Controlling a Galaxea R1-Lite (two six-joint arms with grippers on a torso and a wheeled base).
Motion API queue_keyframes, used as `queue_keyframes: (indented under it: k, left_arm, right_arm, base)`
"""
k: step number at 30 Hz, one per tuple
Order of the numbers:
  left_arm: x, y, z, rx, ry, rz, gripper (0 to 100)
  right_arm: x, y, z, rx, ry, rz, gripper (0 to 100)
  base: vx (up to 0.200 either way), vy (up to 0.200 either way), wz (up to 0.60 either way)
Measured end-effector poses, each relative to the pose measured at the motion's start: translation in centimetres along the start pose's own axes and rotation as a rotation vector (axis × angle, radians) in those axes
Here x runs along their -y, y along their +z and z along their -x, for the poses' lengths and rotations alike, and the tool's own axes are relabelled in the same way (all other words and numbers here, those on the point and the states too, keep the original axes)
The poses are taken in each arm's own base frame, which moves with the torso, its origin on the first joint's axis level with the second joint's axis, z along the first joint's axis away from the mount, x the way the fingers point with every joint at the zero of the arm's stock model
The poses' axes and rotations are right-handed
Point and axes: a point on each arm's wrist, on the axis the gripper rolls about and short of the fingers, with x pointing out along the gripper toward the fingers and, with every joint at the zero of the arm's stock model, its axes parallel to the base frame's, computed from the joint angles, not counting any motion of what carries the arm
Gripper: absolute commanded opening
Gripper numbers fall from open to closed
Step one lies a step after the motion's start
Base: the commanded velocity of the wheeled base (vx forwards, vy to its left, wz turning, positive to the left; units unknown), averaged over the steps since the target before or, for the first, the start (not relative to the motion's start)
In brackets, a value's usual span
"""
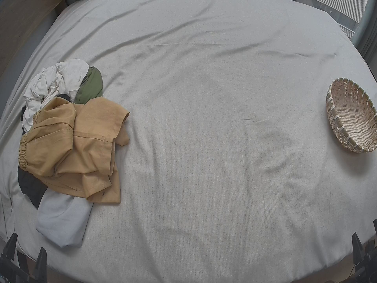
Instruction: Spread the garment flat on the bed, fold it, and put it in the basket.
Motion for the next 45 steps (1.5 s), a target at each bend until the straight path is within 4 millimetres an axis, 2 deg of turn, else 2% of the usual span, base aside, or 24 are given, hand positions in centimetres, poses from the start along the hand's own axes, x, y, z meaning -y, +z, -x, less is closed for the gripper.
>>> queue_keyframes:
  k: [24,27,31,35,39,41,45]
  left_arm:
    - [0.1,0.5,0.1,0.025,-0.035,-0.013,100]
    - [0.1,2.3,0.4,0.070,-0.045,0.003,100]
    - [0.2,6.0,0.7,0.120,-0.099,0.069,100]
    - [0.4,10.2,-0.2,0.110,-0.173,0.189,100]
    - [0.6,13.8,-2.4,0.071,-0.206,0.268,100]
    - [0.8,15.5,-4.2,0.041,-0.194,0.293,100]
    - [0.5,16.9,-6.9,0.006,-0.124,0.312,100]
  right_arm:
    - [0.0,0.0,0.0,0.001,-0.002,-0.003,100]
    - [0.0,0.0,0.0,0.001,-0.002,-0.003,100]
    - [0.0,0.0,0.0,0.001,-0.003,-0.004,100]
    - [0.0,0.0,0.0,0.001,-0.003,-0.004,100]
    - [0.0,0.0,0.0,0.001,-0.003,-0.004,100]
    - [0.0,0.0,0.0,0.001,-0.003,-0.004,100]
    - [0.0,0.0,0.0,0.001,-0.002,-0.005,100]
  base:
    - [0.000,0.000,0.00]
    - [0.000,0.000,0.00]
    - [0.000,0.000,0.00]
    - [0.000,0.000,0.00]
    - [0.000,0.000,0.00]
    - [0.000,0.000,0.00]
    - [0.000,0.000,0.00]
